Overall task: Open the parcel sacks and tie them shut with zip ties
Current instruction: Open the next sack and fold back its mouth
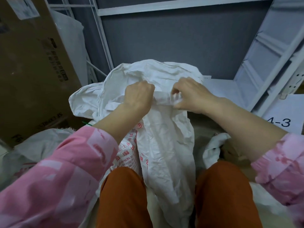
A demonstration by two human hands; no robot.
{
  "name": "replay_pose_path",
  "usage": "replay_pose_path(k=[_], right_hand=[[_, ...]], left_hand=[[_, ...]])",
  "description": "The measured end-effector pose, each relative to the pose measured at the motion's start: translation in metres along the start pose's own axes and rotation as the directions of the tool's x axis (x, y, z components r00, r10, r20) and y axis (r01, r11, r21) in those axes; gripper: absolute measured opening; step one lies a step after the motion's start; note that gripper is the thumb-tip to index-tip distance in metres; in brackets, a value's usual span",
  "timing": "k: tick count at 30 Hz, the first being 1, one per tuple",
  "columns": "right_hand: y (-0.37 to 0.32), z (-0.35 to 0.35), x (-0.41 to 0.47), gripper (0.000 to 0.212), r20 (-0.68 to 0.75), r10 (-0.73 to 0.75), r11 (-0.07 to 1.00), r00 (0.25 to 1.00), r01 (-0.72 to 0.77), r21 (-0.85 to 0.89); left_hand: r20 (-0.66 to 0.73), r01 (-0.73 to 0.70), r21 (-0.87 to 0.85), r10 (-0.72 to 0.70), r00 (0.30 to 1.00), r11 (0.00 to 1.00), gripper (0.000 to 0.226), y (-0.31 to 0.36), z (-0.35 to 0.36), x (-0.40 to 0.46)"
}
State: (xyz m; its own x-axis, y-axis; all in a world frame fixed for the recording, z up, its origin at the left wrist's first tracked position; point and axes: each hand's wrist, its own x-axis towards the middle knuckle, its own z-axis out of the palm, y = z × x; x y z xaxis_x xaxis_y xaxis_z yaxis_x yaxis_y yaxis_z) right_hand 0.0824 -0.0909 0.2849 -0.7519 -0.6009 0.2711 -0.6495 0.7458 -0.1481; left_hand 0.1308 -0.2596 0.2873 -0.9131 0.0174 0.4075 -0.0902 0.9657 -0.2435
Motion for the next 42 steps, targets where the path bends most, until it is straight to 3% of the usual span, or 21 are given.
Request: replay_pose_path(k=[2, 5, 7, 10, 13, 15, 17, 20, 22, 23, 25, 27, 30, 32, 34, 36, 37, 39, 41, 42], right_hand=[[-0.004, 0.000, 0.004, 0.033, -0.053, -0.025, 0.996, 0.998, 0.021, -0.083], [-0.011, 0.008, 0.005, 0.018, -0.043, -0.076, 0.968, 0.996, 0.064, -0.243], [-0.013, 0.016, 0.003, 0.019, -0.089, -0.115, 0.950, 0.989, 0.084, -0.301], [-0.018, 0.026, -0.003, 0.031, -0.216, -0.257, 0.890, 0.942, 0.144, -0.432], [-0.015, 0.040, -0.006, 0.033, -0.324, -0.358, 0.861, 0.876, 0.174, -0.478], [-0.014, 0.047, -0.009, 0.033, -0.395, -0.431, 0.845, 0.811, 0.208, -0.493], [-0.017, 0.048, -0.009, 0.034, -0.442, -0.437, 0.853, 0.783, 0.206, -0.479], [-0.026, 0.043, -0.010, 0.020, -0.351, -0.315, 0.918, 0.882, 0.190, -0.348], [-0.028, 0.033, -0.009, 0.016, -0.160, -0.102, 0.981, 0.982, 0.073, -0.181], [-0.028, 0.026, -0.010, 0.020, -0.127, -0.041, 0.993, 0.991, 0.026, -0.118], [-0.025, 0.014, -0.010, 0.023, -0.217, 0.051, 0.998, 0.975, -0.059, -0.033], [-0.012, 0.005, -0.006, 0.026, -0.333, 0.200, 0.977, 0.922, -0.213, -0.004], [0.007, 0.004, -0.002, 0.029, -0.235, 0.426, 0.904, 0.874, -0.421, 0.075], [0.013, 0.012, 0.002, 0.014, -0.205, 0.448, 0.894, 0.870, -0.434, 0.111], [0.015, 0.018, 0.005, 0.024, -0.206, 0.460, 0.886, 0.864, -0.430, 0.172], [0.023, 0.014, 0.009, 0.032, -0.208, 0.586, 0.776, 0.783, -0.469, 0.421], [0.030, 0.009, 0.011, 0.031, -0.174, 0.687, 0.641, 0.705, -0.476, 0.603], [0.047, 0.004, 0.016, 0.017, 0.015, 0.842, 0.248, 0.540, -0.410, 0.878], [0.058, 0.006, 0.020, 0.003, 0.221, 0.871, -0.099, 0.439, -0.285, 0.953], [0.060, 0.009, 0.021, 0.004, 0.285, 0.860, -0.204, 0.424, -0.227, 0.952]], left_hand=[[-0.055, -0.036, -0.003, 0.036, 0.998, 0.999, 0.017, 0.001, 0.005, -0.002], [-0.124, -0.077, -0.015, 0.075, 0.989, 0.997, 0.014, 0.006, 0.008, -0.006], [-0.093, -0.084, -0.040, 0.080, 0.992, 0.996, 0.014, 0.007, 0.008, -0.011], [0.106, -0.047, -0.152, 0.064, 0.992, 0.987, 0.018, 0.009, 0.006, -0.016], [0.374, 0.073, -0.340, 0.064, 0.925, 0.938, 0.039, 0.009, -0.011, -0.008], [0.424, 0.169, -0.475, 0.056, 0.904, 0.864, 0.042, 0.005, -0.022, 0.000], [0.492, 0.255, -0.548, 0.061, 0.868, 0.797, 0.029, 0.004, -0.027, 0.005], [0.565, 0.315, -0.542, 0.060, 0.823, 0.779, 0.020, 0.004, -0.017, 0.007], [0.529, 0.285, -0.487, 0.019, 0.848, 0.826, 0.021, 0.005, -0.004, 0.007], [0.477, 0.242, -0.413, -0.017, 0.879, 0.878, 0.019, 0.005, 0.002, 0.006], [0.360, 0.185, -0.310, -0.066, 0.931, 0.933, 0.021, 0.003, 0.013, 0.003], [0.329, 0.163, -0.298, -0.059, 0.943, 0.941, 0.022, 0.003, 0.020, 0.000], [0.315, 0.121, -0.275, -0.029, 0.949, 0.954, 0.021, 0.006, 0.023, -0.004], [0.280, 0.088, -0.269, -0.009, 0.960, 0.959, 0.018, 0.007, 0.025, -0.006], [0.266, 0.066, -0.264, 0.007, 0.964, 0.962, 0.014, 0.006, 0.028, -0.009], [0.262, 0.057, -0.244, 0.009, 0.965, 0.968, 0.015, 0.003, 0.033, -0.015], [0.250, 0.059, -0.242, 0.003, 0.968, 0.968, 0.016, 0.001, 0.036, -0.018], [0.208, 0.059, -0.251, -0.005, 0.978, 0.966, 0.026, -0.001, 0.042, -0.026], [0.142, 0.037, -0.267, 0.001, 0.990, 0.963, 0.027, -0.001, 0.047, -0.035], [0.107, 0.012, -0.263, 0.017, 0.994, 0.965, 0.024, 0.000, 0.049, -0.040]])
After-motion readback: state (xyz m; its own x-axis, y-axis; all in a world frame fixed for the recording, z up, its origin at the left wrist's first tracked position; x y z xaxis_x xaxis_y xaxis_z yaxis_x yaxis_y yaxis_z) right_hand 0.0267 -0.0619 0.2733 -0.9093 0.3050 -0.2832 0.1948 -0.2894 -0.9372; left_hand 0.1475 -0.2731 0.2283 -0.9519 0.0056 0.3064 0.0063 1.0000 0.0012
